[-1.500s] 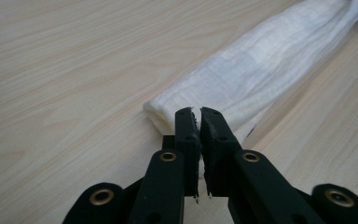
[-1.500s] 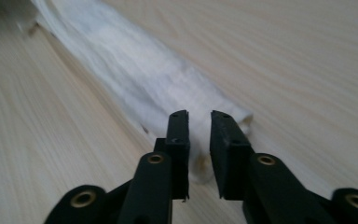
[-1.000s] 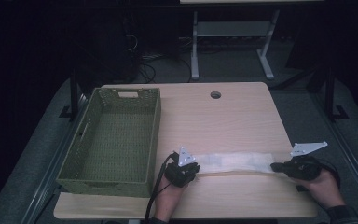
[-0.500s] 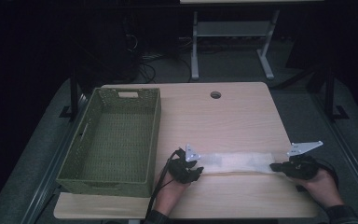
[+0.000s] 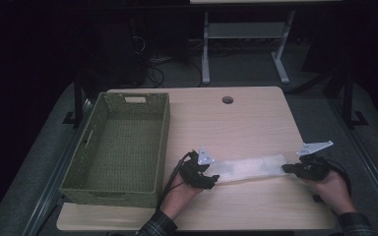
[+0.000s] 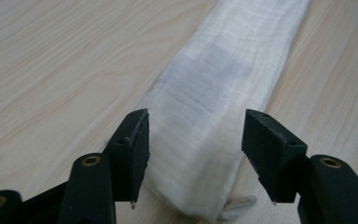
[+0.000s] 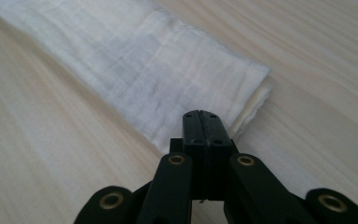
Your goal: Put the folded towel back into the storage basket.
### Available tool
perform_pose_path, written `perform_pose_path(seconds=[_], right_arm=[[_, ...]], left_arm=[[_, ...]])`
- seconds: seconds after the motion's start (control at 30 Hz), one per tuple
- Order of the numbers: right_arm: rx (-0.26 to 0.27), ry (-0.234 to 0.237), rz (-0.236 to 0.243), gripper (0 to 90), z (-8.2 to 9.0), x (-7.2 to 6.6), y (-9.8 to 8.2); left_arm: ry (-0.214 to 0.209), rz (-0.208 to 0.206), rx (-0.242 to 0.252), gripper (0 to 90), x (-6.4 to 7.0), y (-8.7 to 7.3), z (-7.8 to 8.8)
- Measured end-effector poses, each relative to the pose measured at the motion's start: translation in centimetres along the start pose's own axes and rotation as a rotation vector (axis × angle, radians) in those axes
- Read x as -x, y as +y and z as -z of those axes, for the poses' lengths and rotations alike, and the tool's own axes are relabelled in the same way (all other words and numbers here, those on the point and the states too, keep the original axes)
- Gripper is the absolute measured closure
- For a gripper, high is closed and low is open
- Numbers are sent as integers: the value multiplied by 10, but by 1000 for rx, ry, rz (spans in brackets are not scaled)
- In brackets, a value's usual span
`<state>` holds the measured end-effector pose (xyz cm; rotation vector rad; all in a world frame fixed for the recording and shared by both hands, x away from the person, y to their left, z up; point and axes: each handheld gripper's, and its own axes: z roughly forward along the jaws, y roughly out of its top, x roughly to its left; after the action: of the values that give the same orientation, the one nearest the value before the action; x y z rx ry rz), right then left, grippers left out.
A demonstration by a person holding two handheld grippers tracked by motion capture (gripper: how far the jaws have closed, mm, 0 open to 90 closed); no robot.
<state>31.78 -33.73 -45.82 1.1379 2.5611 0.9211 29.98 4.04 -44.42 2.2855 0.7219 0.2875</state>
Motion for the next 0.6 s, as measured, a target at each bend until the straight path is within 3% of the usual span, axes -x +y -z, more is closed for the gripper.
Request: perform_pose_path(seconds=[0.27,0.37,0.6], right_arm=[[-8,-34,-40,896,-8,9,13],[-6,-35,-43,896,-12,12,18],[-4,-37,-36,896,-25,22,34]], left_arm=[[-9,-10,22,371,-3,-4,4],[-20,22,35,371,-7,-6,2],[-1,35,46,365,-10,-6,4]])
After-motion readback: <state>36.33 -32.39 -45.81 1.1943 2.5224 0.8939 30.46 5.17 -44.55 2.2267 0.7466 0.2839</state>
